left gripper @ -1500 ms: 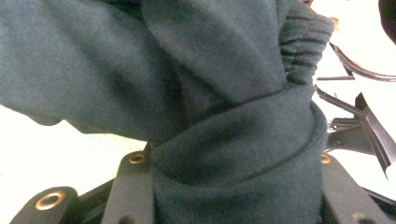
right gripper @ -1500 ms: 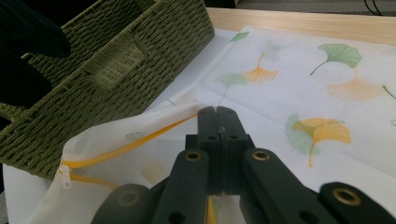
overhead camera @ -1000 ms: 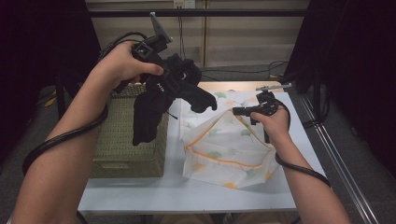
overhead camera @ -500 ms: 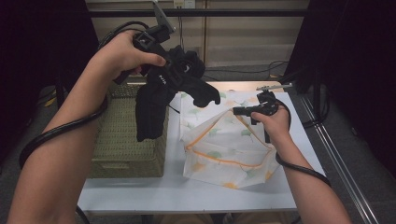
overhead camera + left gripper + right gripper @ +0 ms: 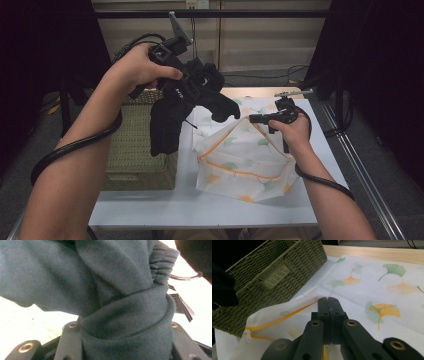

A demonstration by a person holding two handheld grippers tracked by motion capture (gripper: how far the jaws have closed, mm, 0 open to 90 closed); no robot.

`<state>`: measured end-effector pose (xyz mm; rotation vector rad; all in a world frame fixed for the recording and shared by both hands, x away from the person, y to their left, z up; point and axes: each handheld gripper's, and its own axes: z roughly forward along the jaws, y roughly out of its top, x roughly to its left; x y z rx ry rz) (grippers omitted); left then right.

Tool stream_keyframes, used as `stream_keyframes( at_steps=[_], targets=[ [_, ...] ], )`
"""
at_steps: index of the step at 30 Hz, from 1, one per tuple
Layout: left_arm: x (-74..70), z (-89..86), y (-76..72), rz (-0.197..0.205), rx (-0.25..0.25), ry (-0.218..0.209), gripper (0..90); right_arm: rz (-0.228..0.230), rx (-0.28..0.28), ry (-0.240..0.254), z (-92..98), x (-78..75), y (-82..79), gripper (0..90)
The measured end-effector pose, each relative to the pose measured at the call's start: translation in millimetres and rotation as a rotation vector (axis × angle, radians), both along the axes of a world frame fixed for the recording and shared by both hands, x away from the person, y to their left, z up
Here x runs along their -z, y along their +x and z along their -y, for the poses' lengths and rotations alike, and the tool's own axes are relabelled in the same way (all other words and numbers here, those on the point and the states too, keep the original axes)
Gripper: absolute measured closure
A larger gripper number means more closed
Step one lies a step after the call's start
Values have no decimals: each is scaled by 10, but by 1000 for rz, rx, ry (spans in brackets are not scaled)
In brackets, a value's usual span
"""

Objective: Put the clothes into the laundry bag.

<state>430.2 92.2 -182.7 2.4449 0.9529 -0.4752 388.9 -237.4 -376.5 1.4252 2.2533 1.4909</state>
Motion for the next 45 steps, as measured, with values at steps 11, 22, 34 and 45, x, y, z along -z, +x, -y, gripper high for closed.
stream_keyframes(
  at_steps=[11,22,34,45],
  targets=[
    [24,147,-6,-12,66,2,558,0,-1,7,-20,5,11,900],
    [-113,303,-21,10,99,6,558,-1,6,17,24,30,8,900],
    [167,401,-79,-10,101,-17,557,2,16,24,43,1,-11,900],
    [344,395,-105,0,116,-4,557,3,18,19,11,2,9,900]
  ],
)
